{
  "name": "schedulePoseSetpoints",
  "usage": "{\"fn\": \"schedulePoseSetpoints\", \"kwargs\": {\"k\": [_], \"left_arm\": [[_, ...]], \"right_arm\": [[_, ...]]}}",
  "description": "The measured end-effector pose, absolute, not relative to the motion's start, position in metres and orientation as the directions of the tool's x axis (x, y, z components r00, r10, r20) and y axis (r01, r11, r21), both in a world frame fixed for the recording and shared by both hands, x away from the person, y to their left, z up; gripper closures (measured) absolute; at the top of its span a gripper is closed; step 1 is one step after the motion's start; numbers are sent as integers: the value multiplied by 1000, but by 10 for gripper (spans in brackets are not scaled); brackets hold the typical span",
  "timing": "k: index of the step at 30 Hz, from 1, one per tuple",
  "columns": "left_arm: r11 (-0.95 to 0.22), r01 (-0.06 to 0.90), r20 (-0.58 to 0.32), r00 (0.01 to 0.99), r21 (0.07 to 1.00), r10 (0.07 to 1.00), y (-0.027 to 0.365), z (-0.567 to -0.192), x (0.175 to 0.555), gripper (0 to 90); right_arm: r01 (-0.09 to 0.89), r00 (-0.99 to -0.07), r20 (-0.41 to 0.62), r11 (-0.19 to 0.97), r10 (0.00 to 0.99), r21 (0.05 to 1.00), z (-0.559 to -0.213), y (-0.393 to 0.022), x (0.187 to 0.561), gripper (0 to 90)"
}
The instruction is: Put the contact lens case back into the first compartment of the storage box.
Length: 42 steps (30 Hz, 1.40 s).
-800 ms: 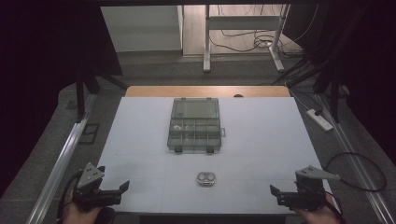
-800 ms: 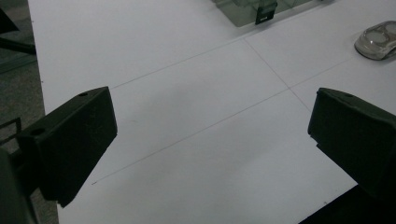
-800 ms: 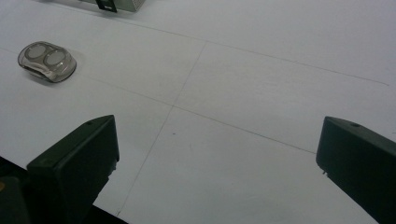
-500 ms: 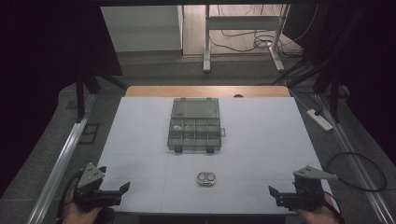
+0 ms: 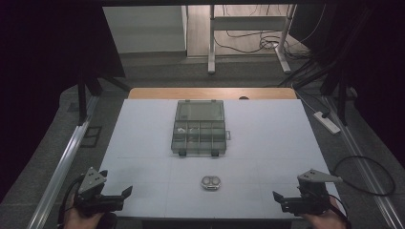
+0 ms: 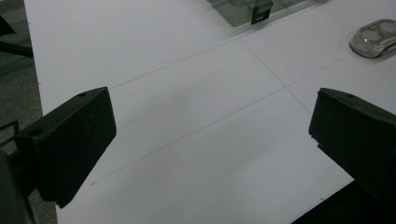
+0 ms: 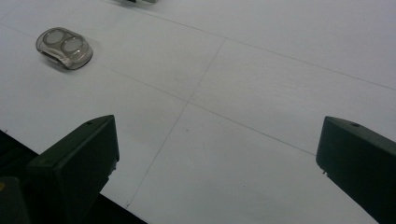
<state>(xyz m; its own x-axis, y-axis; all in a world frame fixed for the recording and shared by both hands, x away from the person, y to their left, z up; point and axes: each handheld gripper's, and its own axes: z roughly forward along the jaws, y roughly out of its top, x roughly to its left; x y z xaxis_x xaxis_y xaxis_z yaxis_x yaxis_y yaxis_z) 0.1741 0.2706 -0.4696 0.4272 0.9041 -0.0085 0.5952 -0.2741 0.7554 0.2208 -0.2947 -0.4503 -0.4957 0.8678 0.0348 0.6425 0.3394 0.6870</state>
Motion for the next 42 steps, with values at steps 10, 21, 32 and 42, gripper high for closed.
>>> {"fn": "schedulePoseSetpoints", "kwargs": {"k": [10,21,32,42], "left_arm": [[-286,602,-7,436,745,900,269,-471,174,7],[-306,596,5,451,742,893,268,-471,174,7],[-310,594,9,454,742,891,267,-471,173,7],[-306,597,5,451,742,892,268,-471,174,7]], "right_arm": [[615,-530,58,336,846,713,-447,-289,226,0],[599,-605,109,360,789,716,-445,-282,232,0],[569,-660,125,383,741,728,-440,-267,239,0],[564,-672,108,412,732,715,-441,-255,251,0]]}}
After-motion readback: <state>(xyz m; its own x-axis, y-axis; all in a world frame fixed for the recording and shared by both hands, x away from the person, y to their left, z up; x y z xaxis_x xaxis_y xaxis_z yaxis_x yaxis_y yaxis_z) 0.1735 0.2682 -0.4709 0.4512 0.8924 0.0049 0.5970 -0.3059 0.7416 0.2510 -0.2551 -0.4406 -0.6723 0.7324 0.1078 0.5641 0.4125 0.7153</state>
